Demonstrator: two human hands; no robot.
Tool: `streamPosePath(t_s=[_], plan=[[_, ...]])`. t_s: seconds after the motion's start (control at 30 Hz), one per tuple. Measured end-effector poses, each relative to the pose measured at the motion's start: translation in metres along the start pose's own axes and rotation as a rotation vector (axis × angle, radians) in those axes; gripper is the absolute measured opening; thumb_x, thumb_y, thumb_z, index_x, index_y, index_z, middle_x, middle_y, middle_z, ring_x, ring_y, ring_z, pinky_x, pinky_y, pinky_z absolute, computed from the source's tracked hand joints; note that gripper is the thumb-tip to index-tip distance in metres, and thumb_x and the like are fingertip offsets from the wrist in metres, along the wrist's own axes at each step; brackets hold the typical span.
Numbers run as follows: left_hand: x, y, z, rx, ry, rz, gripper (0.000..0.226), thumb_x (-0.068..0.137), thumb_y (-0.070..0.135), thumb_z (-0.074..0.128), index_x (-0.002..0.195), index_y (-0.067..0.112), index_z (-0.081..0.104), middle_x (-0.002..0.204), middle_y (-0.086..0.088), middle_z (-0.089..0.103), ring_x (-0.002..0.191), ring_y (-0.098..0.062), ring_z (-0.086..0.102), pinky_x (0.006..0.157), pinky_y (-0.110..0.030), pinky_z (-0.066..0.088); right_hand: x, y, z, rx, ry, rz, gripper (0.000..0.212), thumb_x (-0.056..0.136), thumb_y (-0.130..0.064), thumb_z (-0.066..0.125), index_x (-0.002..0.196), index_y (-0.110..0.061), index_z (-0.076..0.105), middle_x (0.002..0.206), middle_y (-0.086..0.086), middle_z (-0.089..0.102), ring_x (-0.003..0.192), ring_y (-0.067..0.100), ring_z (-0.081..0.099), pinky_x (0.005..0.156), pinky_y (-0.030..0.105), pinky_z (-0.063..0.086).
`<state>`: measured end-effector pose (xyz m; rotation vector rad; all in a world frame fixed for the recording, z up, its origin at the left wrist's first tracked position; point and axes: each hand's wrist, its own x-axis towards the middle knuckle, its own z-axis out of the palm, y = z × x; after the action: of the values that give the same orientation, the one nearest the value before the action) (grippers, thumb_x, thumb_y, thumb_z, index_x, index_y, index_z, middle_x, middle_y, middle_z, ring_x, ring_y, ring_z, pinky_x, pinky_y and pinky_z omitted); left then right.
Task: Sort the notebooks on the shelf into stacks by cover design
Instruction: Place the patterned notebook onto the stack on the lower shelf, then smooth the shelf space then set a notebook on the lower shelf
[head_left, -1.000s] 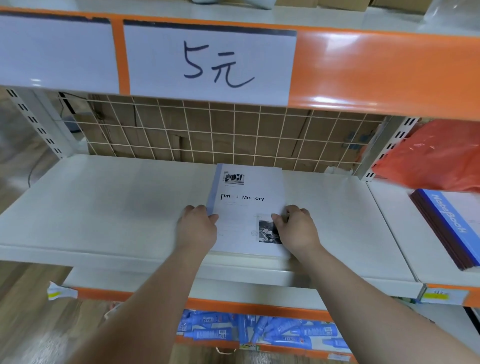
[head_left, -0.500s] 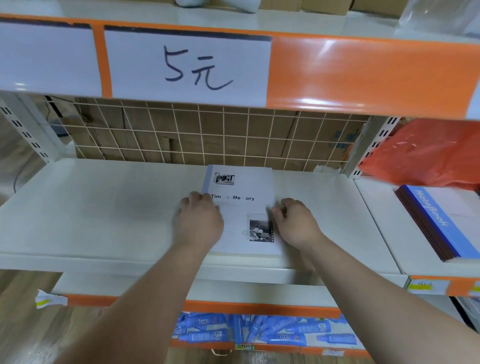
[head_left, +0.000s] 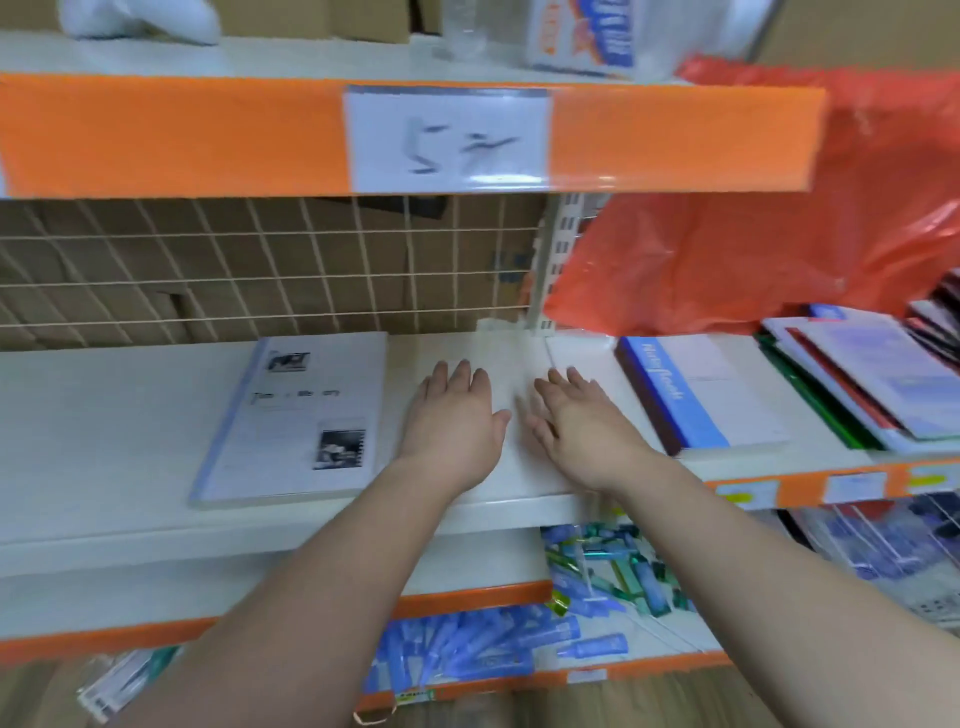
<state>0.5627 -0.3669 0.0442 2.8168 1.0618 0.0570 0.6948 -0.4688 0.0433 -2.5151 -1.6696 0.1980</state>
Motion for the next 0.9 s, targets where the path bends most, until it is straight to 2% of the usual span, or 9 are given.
streamPosePath(t_s=[0.2, 0.47, 0.73, 0.9], plan=[[-0.001, 0.112, 0.007, 0.052, -0.003, 0.047, 0.062, 0.102, 0.047, 0.034, 0.149, 0.007, 0.030, 0.159, -0.015, 0.026, 0.147, -0.036, 0.018, 0.119, -0.042, 0.018, -0.053, 0.099, -0.024, -0.067, 0.008, 0.065, 0.058, 0.103, -0.042, 0.029, 0.152, -0.012, 0.023, 0.161, 0.011, 0.015, 0.148, 0.029, 0.007, 0.120, 0.042, 0.008], [0.017, 0.233, 0.010, 0.044, -0.023, 0.170, 0.064, 0.101, 0.047, 0.036, 0.152, 0.010, 0.024, 0.162, -0.012, 0.019, 0.149, -0.035, 0.012, 0.119, -0.043, 0.014, -0.109, 0.209, -0.044, -0.017, 0.023, 0.210, 0.058, 0.103, -0.041, 0.027, 0.153, -0.012, 0.020, 0.162, 0.011, 0.011, 0.149, 0.027, 0.004, 0.120, 0.041, 0.005], [0.069, 0.281, 0.021, 0.087, -0.045, 0.258, 0.062, 0.101, 0.048, 0.034, 0.148, 0.008, 0.029, 0.159, -0.015, 0.025, 0.147, -0.038, 0.017, 0.119, -0.047, 0.019, -0.106, 0.271, -0.056, -0.003, 0.025, 0.317, 0.059, 0.103, -0.042, 0.029, 0.153, -0.012, 0.020, 0.161, 0.011, 0.013, 0.149, 0.027, 0.005, 0.120, 0.042, 0.007], [0.098, 0.299, 0.026, 0.054, -0.061, 0.325, 0.064, 0.102, 0.048, 0.032, 0.152, 0.008, 0.022, 0.162, -0.014, 0.017, 0.149, -0.037, 0.012, 0.121, -0.046, 0.015, -0.091, 0.294, -0.063, -0.006, 0.027, 0.368, 0.057, 0.103, -0.041, 0.029, 0.152, -0.012, 0.022, 0.161, 0.010, 0.011, 0.149, 0.027, 0.002, 0.120, 0.042, 0.005]])
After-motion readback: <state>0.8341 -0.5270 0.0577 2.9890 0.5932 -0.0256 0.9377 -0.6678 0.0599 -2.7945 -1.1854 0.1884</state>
